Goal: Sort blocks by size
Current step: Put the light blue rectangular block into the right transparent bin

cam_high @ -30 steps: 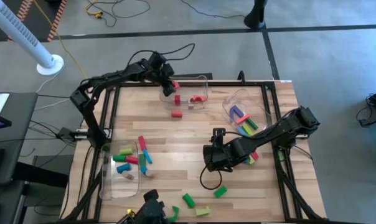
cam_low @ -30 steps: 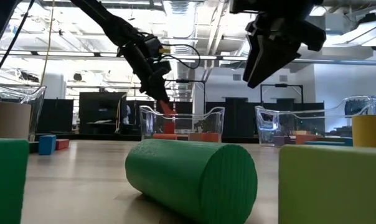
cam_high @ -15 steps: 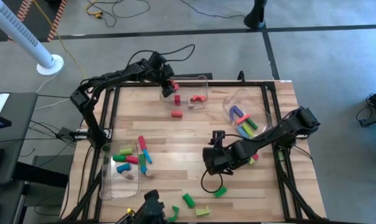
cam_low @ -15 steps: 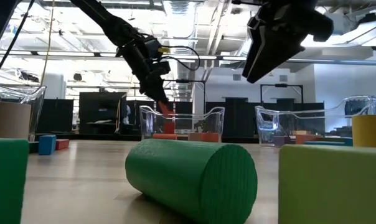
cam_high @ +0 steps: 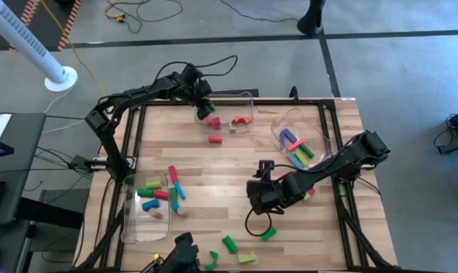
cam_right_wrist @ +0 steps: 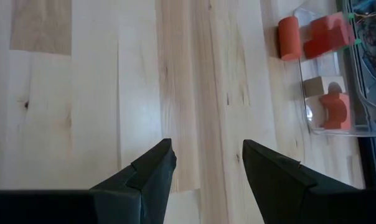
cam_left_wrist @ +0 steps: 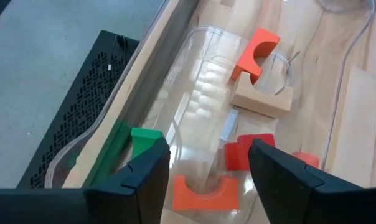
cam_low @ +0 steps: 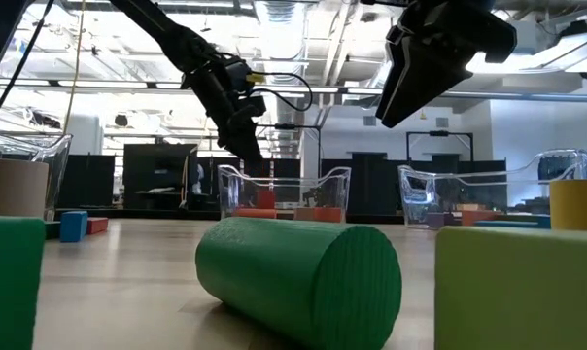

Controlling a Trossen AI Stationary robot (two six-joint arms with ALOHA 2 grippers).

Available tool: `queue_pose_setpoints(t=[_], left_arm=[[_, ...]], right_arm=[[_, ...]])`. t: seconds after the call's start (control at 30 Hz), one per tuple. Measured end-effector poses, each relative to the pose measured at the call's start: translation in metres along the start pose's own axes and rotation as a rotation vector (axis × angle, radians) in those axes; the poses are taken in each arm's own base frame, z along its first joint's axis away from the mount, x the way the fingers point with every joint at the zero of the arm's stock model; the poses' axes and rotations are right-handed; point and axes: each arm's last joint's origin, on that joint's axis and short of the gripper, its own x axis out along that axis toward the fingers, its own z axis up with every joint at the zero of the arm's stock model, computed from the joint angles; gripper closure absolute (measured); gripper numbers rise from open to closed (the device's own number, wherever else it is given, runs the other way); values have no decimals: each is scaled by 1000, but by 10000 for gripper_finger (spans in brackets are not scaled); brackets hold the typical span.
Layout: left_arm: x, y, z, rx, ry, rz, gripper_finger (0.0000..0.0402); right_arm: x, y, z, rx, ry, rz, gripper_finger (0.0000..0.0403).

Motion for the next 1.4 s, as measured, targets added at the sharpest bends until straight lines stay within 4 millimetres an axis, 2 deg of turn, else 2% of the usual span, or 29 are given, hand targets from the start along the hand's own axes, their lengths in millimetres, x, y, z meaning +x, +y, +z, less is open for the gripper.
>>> queue_pose_setpoints(t=[0.27, 0.4, 0.53, 0.63, 0.73, 0.83, 0.97, 1.07, 1.13, 1.23, 1.4], left_arm=[[-1, 0, 0, -3, -3, 1, 189], [-7, -3, 3, 6, -18, -2, 189], [-29, -11, 11, 39, -90, -68, 189], [-61, -24, 18, 80, -168, -115, 189], [-99, -45, 22, 118, -240, -188, 189], [-139, -75, 21, 187, -291, -250, 189], [-188, -119, 10, 299, -335, -313, 189], [-217, -150, -3, 369, -368, -334, 189], [-230, -168, -15, 411, -388, -359, 189], [-239, -190, -31, 451, -390, -390, 189], [-236, -214, -48, 460, -364, -367, 189]], right_arm=[[-1, 2, 0, 0, -3, 0, 178], [-1, 1, 0, 2, -4, -3, 178], [-1, 1, 0, -5, -3, -3, 178], [-1, 1, 0, -6, -3, -3, 178], [-1, 1, 0, -10, -3, -3, 178], [-1, 1, 0, -13, -3, -3, 178], [-1, 2, 0, -25, -3, -3, 178], [-1, 2, 0, -39, -4, -3, 178], [-1, 2, 0, -43, -5, -3, 178], [-1, 2, 1, -57, -16, 2, 178], [-1, 3, 5, -60, -52, 19, 178]])
